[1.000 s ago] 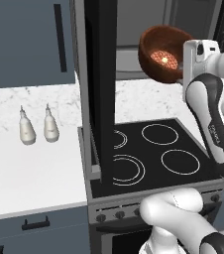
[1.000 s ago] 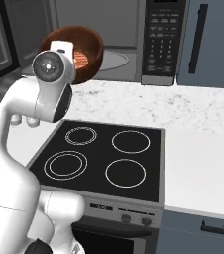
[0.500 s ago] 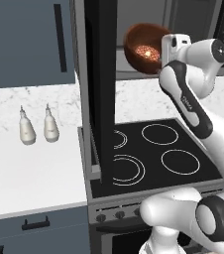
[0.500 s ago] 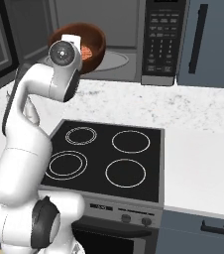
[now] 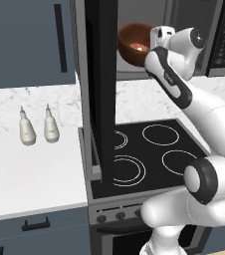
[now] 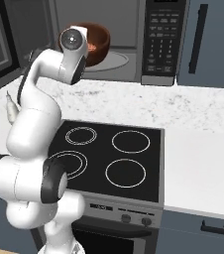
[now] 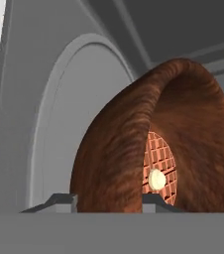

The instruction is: Open the microwave, place the bowl with waffle inside the microwave, then close the microwave door and turn it on.

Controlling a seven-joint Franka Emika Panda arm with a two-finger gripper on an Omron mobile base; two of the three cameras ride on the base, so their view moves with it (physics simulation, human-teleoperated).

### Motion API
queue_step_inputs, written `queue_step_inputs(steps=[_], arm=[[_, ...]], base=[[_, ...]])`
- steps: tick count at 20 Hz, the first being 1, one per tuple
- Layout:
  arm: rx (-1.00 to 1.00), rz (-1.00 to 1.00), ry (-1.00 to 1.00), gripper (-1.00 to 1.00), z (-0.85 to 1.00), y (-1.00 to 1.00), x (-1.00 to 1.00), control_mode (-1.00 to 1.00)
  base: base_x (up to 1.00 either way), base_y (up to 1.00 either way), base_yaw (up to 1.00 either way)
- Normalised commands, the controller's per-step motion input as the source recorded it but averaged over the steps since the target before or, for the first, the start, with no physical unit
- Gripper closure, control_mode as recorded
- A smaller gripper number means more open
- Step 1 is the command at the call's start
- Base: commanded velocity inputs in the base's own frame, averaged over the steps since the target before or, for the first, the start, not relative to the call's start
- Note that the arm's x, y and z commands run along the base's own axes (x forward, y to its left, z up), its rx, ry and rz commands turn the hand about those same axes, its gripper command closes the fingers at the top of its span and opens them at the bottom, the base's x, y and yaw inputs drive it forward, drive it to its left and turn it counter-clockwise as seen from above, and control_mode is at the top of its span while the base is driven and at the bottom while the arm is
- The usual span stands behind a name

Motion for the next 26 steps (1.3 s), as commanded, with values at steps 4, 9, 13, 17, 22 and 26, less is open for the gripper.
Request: queue_step_inputs(steps=[4, 9, 13, 17, 22, 26], arm=[[0.00, 0.00, 0.07, 1.00, 0.00, 0.00, 0.73, -1.00], [0.00, 0.02, 0.05, 1.00, -0.04, 0.02, 0.39, -1.00], [0.01, 0.01, 0.00, 1.00, -0.29, 0.04, 0.00, -1.00], [0.04, 0.01, 0.00, -1.00, -0.35, 0.03, 0.00, -1.00], [0.01, 0.00, -0.06, -1.00, -0.02, 0.00, 0.00, -1.00], [0.00, 0.00, -0.10, -1.00, 0.00, 0.00, 0.00, -1.00]], base=[[0.00, 0.00, 0.00], [0.00, 0.00, 0.00], [0.00, 0.00, 0.00], [0.00, 0.00, 0.00], [0.00, 0.00, 0.00], [0.00, 0.00, 0.00]])
